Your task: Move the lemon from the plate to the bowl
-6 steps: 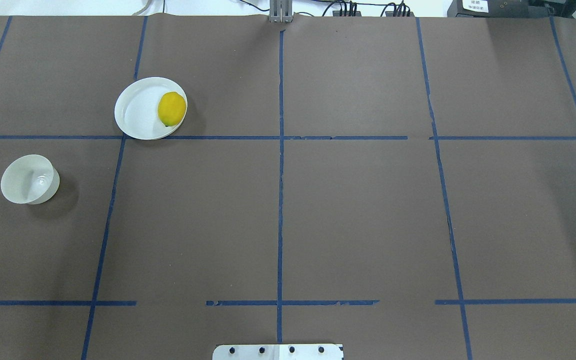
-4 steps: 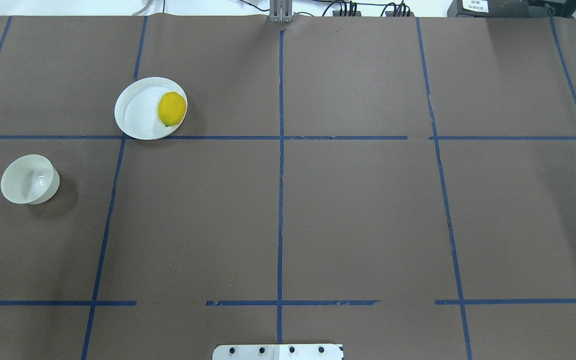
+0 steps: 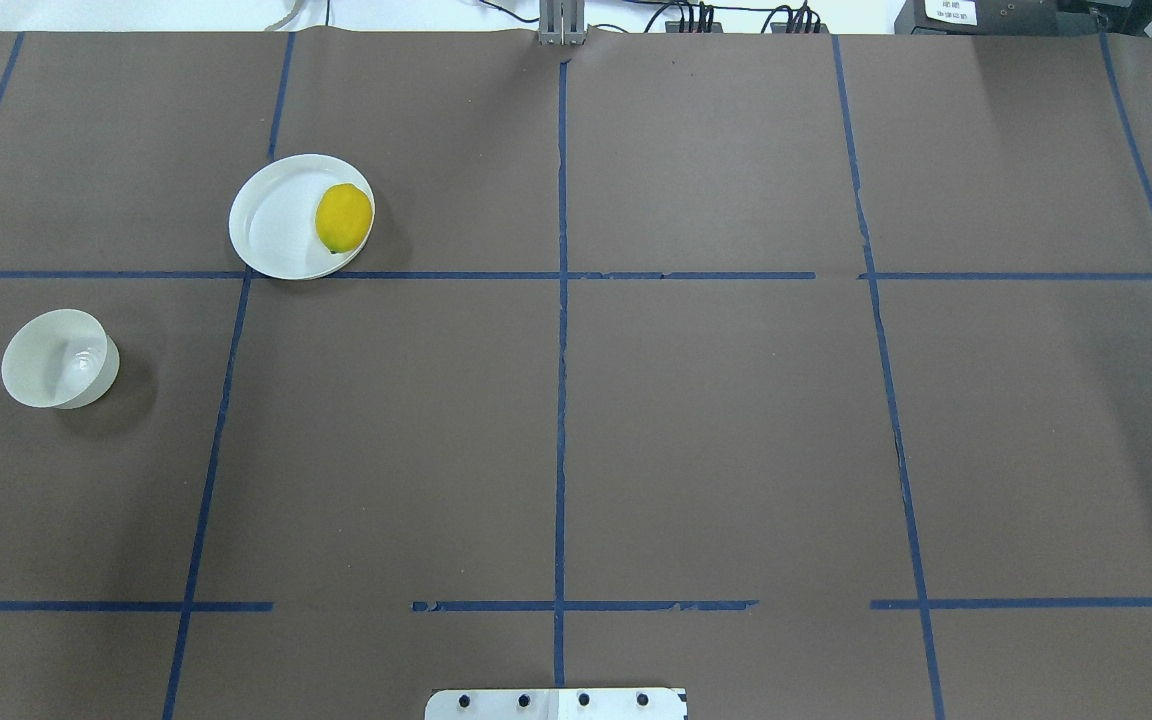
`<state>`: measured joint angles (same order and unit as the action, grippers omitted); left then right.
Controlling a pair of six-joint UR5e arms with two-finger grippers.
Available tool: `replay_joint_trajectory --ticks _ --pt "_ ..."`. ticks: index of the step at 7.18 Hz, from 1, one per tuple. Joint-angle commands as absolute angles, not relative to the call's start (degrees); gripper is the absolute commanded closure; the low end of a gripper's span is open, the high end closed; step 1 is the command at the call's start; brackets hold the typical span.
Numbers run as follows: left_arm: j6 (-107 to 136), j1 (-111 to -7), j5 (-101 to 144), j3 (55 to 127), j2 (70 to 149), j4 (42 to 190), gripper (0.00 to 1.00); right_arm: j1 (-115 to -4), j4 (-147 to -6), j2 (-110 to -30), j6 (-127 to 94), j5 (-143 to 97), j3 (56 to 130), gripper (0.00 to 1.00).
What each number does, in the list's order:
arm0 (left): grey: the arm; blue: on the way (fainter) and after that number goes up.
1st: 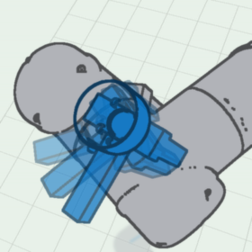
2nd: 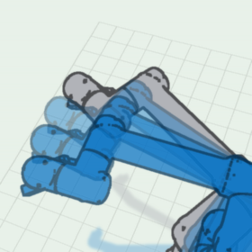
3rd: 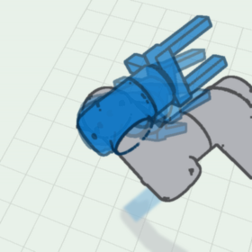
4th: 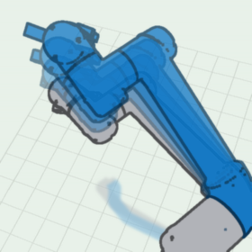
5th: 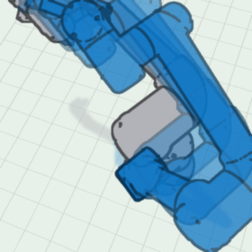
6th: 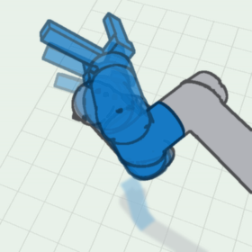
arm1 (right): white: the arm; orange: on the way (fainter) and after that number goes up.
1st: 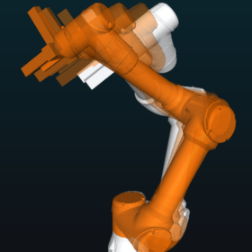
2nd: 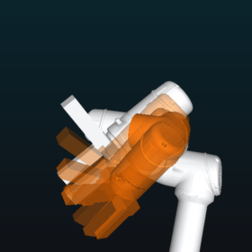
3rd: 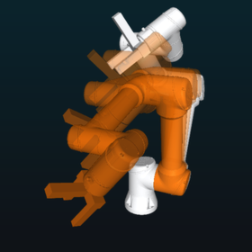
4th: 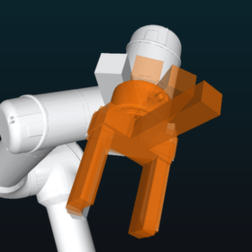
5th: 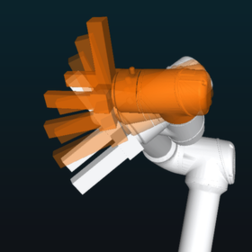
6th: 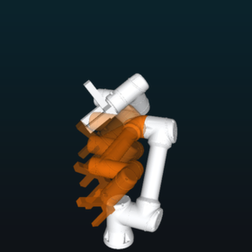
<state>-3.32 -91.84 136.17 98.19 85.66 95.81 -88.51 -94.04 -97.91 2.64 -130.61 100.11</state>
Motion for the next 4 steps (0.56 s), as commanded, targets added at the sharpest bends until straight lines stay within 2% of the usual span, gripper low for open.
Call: replay_joint_trajectory --ticks 1,4 --pt "1.39 -90.19 135.79 98.35 87.44 103.86 0.0 -88.51 -94.04 -97.91 2.64 -130.61 100.11 0.0" --pt "2.02 -81.5 129.64 97.65 97.17 100.66 0.0 -88.51 -94.04 -97.91 2.64 -130.61 100.11 0.0"
